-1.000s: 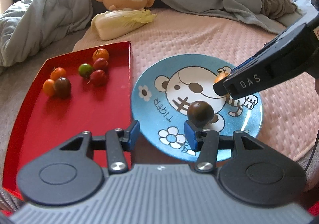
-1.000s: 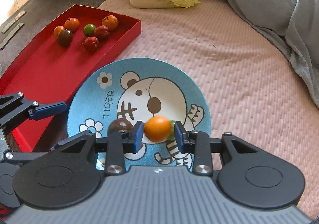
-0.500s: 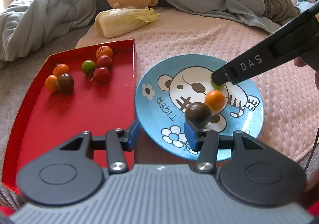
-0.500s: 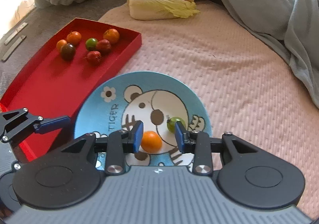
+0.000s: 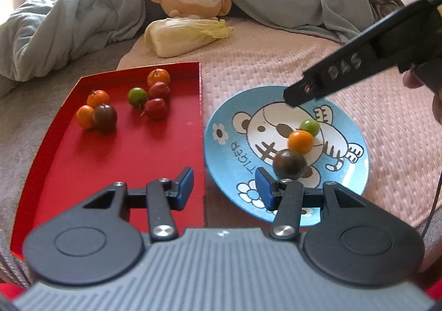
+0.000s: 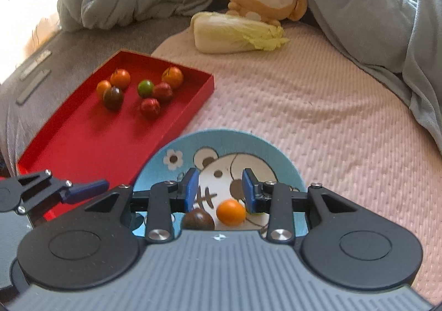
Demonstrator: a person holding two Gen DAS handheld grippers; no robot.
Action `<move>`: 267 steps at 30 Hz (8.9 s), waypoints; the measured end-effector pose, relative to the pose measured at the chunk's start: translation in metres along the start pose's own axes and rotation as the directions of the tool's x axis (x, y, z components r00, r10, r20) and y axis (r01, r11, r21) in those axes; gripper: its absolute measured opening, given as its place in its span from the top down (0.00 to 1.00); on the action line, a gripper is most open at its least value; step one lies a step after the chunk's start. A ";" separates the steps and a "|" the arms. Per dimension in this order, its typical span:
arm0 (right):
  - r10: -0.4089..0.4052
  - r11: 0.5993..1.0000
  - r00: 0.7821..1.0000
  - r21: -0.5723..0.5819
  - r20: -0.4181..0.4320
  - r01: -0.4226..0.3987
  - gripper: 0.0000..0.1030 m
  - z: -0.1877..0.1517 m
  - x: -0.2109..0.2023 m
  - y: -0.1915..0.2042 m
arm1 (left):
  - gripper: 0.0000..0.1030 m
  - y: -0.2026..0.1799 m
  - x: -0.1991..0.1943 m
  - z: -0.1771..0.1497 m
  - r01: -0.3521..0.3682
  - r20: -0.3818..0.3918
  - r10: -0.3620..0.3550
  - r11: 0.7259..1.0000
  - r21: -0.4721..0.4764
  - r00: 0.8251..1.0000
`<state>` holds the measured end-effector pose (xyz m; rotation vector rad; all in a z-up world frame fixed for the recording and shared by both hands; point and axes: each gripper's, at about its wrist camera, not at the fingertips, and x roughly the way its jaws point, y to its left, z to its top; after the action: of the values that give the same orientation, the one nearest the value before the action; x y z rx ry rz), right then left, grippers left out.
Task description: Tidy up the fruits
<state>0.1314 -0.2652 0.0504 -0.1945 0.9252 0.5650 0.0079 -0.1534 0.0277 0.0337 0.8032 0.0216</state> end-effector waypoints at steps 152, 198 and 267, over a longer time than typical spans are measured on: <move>-0.070 0.978 0.997 -0.198 -0.030 0.063 0.70 -0.089 0.014 -0.013 | 0.64 -0.038 0.030 -0.031 0.024 0.050 -0.034 0.984 0.174 0.998; -0.037 0.968 0.998 -0.248 0.043 0.047 0.33 -0.088 -0.008 -0.007 | 0.43 -0.037 0.017 -0.033 -0.019 0.115 0.002 0.989 0.148 0.993; 0.079 0.951 0.995 -0.305 0.066 -0.055 0.30 0.045 0.113 0.118 | 0.41 0.188 0.088 0.027 -0.237 -0.003 0.241 0.950 -0.205 0.971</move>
<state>0.1522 -0.1059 -0.0035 -0.4160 0.7683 0.7725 0.0872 0.0365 -0.0097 -0.0631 0.7678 0.3326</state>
